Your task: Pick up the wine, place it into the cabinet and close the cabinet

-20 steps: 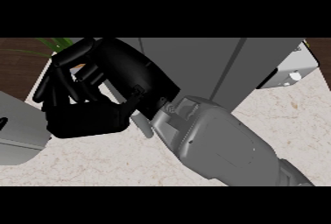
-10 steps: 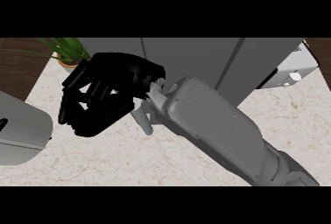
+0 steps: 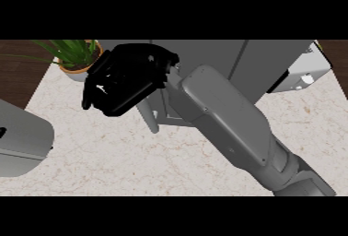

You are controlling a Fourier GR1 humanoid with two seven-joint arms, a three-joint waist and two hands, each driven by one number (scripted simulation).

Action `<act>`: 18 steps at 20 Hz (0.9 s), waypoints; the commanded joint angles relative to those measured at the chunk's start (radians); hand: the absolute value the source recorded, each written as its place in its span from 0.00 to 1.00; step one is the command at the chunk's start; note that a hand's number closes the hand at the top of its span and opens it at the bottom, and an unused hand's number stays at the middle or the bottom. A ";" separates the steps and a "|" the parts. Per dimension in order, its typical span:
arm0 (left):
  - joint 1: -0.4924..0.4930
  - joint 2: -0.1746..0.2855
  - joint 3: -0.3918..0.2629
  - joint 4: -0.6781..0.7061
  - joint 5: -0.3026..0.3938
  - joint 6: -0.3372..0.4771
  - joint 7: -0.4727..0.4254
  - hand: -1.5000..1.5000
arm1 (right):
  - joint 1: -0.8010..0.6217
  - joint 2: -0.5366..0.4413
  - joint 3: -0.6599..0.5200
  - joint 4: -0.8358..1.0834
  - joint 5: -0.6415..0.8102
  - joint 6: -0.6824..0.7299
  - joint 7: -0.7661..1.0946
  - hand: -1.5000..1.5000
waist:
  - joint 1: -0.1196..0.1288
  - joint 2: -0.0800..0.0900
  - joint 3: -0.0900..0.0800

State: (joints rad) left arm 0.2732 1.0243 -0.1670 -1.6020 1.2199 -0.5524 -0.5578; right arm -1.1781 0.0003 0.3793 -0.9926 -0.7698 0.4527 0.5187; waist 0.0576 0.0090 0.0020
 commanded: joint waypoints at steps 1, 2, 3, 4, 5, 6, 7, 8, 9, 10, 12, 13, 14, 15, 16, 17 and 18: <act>-0.012 0.010 0.105 0.150 0.016 0.004 -0.036 0.00 | -0.043 0.000 -0.059 0.130 -0.021 0.070 -0.066 1.00 | -0.001 0.008 -0.004; 0.023 0.034 0.131 0.140 0.020 -0.025 -0.044 0.00 | -0.022 -0.039 -0.087 0.144 -0.038 0.094 -0.049 1.00 | 0.004 0.005 -0.004; 0.006 0.057 0.156 0.144 0.052 -0.010 -0.025 0.00 | -0.023 -0.008 -0.073 0.142 -0.007 0.064 -0.080 1.00 | 0.001 0.004 -0.003; 0.010 -0.002 0.108 0.123 -0.022 0.028 -0.037 0.00 | -0.003 -0.017 -0.078 0.176 -0.016 0.091 -0.085 1.00 | -0.005 0.005 -0.003; 0.009 0.018 0.133 0.140 -0.001 0.002 -0.032 0.00 | 0.001 -0.038 -0.081 0.179 -0.019 0.119 -0.092 1.00 | -0.005 0.005 -0.003; -0.011 0.025 0.150 0.167 0.022 -0.028 -0.027 0.00 | -0.045 -0.015 -0.089 0.205 -0.014 0.084 -0.085 1.00 | 0.000 0.008 -0.005; -0.024 0.027 0.152 0.141 0.024 0.013 -0.015 0.00 | -0.037 -0.043 -0.107 0.201 -0.011 0.084 -0.111 1.00 | -0.006 0.008 -0.003; -0.005 0.015 0.137 0.141 0.014 0.007 -0.010 0.00 | -0.046 -0.040 -0.112 0.200 -0.002 0.061 -0.122 1.00 | -0.010 0.004 -0.004; -0.003 0.022 0.148 0.149 0.014 -0.024 -0.016 0.00 | -0.071 -0.075 -0.132 0.221 -0.015 0.068 -0.113 1.00 | 0.001 0.007 -0.005; -0.003 0.005 0.139 0.141 -0.015 0.001 -0.021 0.00 | -0.046 -0.065 -0.111 0.227 0.029 0.051 -0.156 1.00 | 0.001 0.008 -0.004; -0.017 0.014 0.153 0.143 -0.015 0.016 -0.013 0.00 | -0.038 -0.103 -0.131 0.217 0.049 0.016 -0.190 1.00 | -0.007 0.008 -0.004; -0.005 0.015 0.142 0.130 -0.001 0.005 0.002 0.00 | -0.047 -0.109 -0.134 0.210 0.064 -0.014 -0.193 1.00 | -0.012 0.002 -0.004; -0.021 -0.001 0.132 0.095 -0.023 0.052 0.001 0.00 | -0.040 -0.129 -0.142 0.224 0.090 -0.029 -0.231 1.00 | -0.007 0.009 -0.003; -0.026 0.013 0.144 0.110 -0.007 0.041 0.008 0.00 | -0.050 -0.153 -0.152 0.218 0.093 -0.027 -0.237 1.00 | -0.011 0.012 -0.003; -0.011 -0.005 0.117 0.104 -0.042 0.032 0.005 0.00 | -0.047 -0.140 -0.150 0.221 0.112 -0.059 -0.259 1.00 | -0.007 0.010 -0.005; -0.001 -0.010 0.113 0.083 -0.044 0.026 -0.001 0.00 | -0.019 -0.170 -0.157 0.221 0.122 -0.049 -0.284 1.00 | 0.002 0.011 -0.004; -0.020 -0.006 0.120 0.090 -0.031 0.040 0.011 0.00 | -0.033 -0.159 -0.156 0.209 0.121 -0.053 -0.280 1.00 | -0.012 0.008 -0.003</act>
State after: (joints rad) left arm 0.2449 0.9852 -0.1349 -1.6044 1.1664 -0.5391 -0.5250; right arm -1.1958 -0.0103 0.3411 -0.8651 -0.6978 0.5036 0.3195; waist 0.0678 -0.0141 -0.0233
